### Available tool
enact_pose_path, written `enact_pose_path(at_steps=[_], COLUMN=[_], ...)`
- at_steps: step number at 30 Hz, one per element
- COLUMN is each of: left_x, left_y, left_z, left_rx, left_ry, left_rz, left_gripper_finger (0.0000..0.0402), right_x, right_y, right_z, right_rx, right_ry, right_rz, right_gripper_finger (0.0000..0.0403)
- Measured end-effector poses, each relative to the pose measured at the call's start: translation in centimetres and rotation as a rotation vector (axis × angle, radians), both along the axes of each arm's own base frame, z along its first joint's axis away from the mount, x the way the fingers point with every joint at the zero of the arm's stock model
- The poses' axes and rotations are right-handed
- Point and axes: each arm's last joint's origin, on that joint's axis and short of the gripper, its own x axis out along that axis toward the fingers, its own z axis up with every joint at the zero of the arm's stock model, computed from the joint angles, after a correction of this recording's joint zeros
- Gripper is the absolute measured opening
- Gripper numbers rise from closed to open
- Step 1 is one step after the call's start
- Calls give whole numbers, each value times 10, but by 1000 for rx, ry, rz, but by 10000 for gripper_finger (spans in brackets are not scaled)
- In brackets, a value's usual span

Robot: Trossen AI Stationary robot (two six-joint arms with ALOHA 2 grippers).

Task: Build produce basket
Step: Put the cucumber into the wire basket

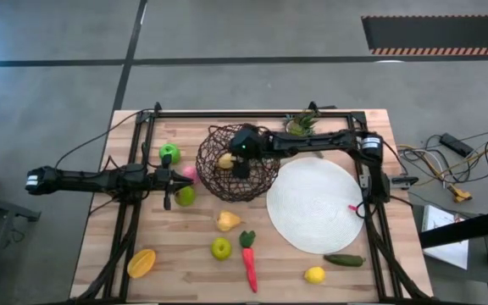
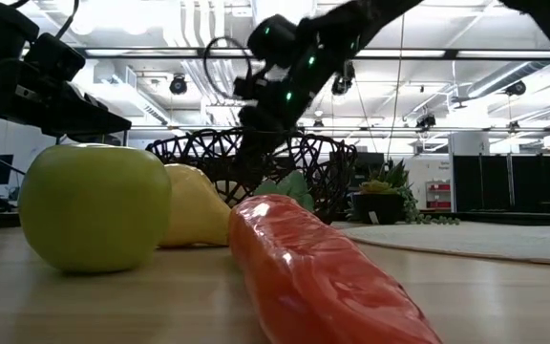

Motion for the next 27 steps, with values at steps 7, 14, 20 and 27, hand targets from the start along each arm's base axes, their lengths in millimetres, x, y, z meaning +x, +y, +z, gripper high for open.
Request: enact_pose_path(at_steps=[7,14,20,27], left_x=[0,0,0,0], left_y=[0,0,0,0], left_z=[0,0,0,0], left_rx=[0,0,0,20], left_ry=[0,0,-1,1], left_rz=[0,0,0,4], left_gripper_finger=[13,13,13,13], right_x=[-23,-74,-143,-234], right_y=[54,150,223,267], right_z=[50,56,42,31], right_rx=[-37,-80,4,209], right_ry=[-58,-76,-63,124], right_rz=[63,153,156,-35], right_gripper_finger=[325,325,325,325])
